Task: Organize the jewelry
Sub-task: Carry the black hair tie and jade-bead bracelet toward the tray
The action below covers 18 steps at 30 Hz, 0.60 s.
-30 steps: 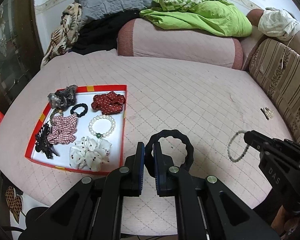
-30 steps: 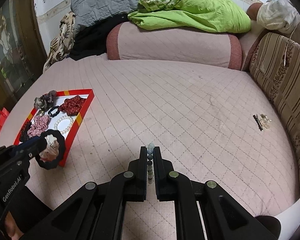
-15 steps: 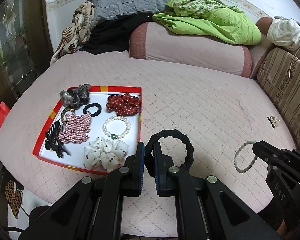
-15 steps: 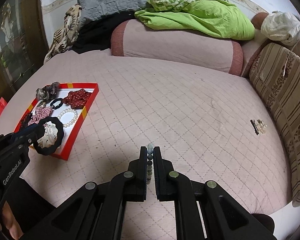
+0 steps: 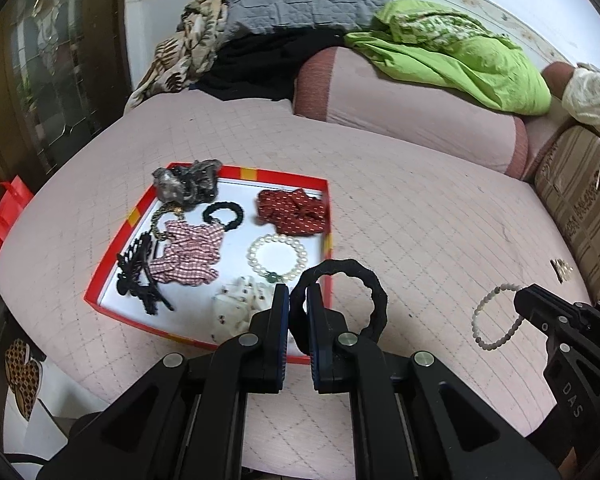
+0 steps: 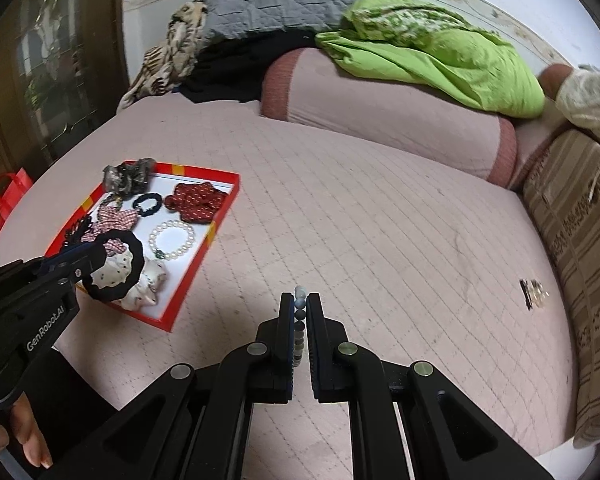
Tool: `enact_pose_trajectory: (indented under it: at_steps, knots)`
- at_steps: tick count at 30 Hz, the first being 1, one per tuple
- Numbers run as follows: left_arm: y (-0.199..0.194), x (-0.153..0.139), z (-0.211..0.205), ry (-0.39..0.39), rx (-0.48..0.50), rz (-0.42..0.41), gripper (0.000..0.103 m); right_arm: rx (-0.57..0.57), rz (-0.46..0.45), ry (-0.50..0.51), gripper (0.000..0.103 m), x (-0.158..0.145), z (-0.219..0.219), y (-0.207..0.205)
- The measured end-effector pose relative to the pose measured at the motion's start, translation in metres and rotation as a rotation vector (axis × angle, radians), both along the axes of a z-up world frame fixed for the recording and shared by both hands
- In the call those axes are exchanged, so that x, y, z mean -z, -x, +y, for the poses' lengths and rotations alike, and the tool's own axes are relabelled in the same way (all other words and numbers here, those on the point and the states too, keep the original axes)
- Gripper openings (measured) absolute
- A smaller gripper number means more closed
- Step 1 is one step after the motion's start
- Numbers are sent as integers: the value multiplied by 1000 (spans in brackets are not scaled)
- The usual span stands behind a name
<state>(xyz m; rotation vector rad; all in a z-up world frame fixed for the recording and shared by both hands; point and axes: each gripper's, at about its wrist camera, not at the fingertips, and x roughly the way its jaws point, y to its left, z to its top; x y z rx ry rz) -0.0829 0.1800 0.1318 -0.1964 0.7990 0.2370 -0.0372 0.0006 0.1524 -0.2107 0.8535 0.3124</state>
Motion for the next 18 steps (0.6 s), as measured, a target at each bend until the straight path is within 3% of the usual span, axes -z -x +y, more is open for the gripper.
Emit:
enact_pose_trajectory:
  at_steps: [8, 18]
  knots:
    - [-5, -5, 41, -5, -46, -14, 8, -86, 18, -22, 7, -2, 36, -11]
    - [-23, -33, 114, -63, -87, -51, 8, -192, 14, -81, 7, -12, 86, -32]
